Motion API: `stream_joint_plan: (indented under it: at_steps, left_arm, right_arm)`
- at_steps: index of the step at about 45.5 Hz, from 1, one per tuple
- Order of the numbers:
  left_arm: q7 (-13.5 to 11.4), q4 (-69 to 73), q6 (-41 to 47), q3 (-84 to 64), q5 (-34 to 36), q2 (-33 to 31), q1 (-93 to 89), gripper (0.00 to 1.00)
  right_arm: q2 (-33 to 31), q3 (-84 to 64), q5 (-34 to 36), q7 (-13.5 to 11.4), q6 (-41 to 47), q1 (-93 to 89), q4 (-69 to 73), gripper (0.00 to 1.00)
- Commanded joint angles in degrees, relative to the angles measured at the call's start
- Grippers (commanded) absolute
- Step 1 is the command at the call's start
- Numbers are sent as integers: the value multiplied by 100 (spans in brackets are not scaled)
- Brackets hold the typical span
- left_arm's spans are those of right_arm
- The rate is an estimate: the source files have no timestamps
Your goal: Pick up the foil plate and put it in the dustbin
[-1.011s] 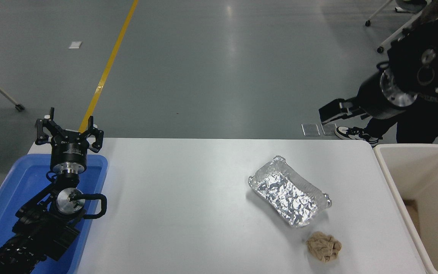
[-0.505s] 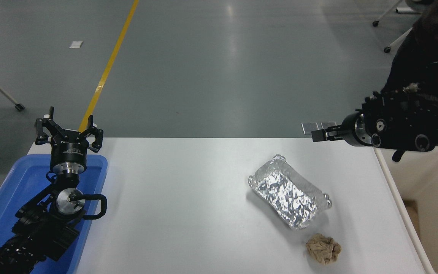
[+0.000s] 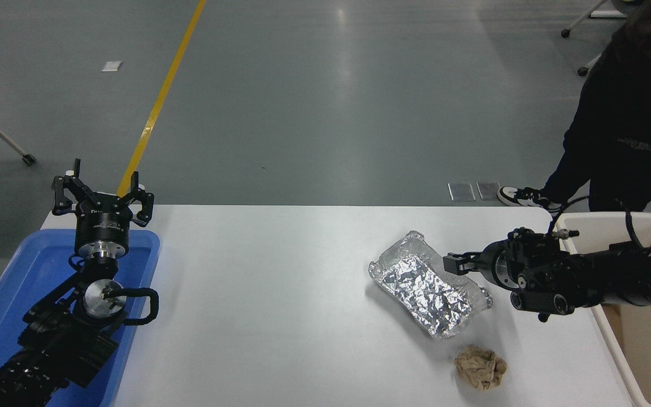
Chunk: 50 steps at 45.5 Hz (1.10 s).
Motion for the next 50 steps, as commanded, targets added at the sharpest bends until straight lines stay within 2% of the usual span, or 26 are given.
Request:
stream_joint_plan:
  at_steps: [1,13,19,20,22,26,36,38,41,42,44,50]
  left_arm:
    - [1,0,-4,0,0,-1,4,99]
    - [1,0,5,0,0,-1,-4,99]
    - [1,0,-4,0,0,8,-4,99]
    - [1,0,5,0,0,-1,-4,99]
    - [-8,0,-4,0,0,8,-4,99]
    - [0,0,5,0,0,-1,-4,99]
    - [1,0,-4,0,0,-1,-4,99]
    - [1,0,-4,0,0,-1,-4,99]
    - [1,0,5,0,0,-1,4,99]
    - [1,0,5,0,0,-1,4,99]
    - [1,0,5,0,0,8,4,99]
    - [1,0,5,0,0,-1,-4,99]
  right_arm:
    - [136,182,-13,-5,-110,-248,-92,100]
    - [259,296,-13,-5,-110,-380,-101,97]
    - [285,349,-22,-5,-110,-424,-145,76]
    - [294,358,-22,-5,-118,-432,-188,68]
    - [320,393,-22,-14,-136,-441,-215,62]
    - [356,472,-22,-22,-154,-441,-268,57]
    - [347,472,-92,-58,-145,-433,-268,52]
    - [347,472,-92,-66,-128,-433,-259,46]
    - [347,463,-101,-66,-110,-415,-224,21]
    - [338,446,-110,-66,-101,-415,-215,17]
    - [321,428,-145,-66,-83,-406,-198,13]
    - [294,384,-171,-75,-57,-380,-92,13]
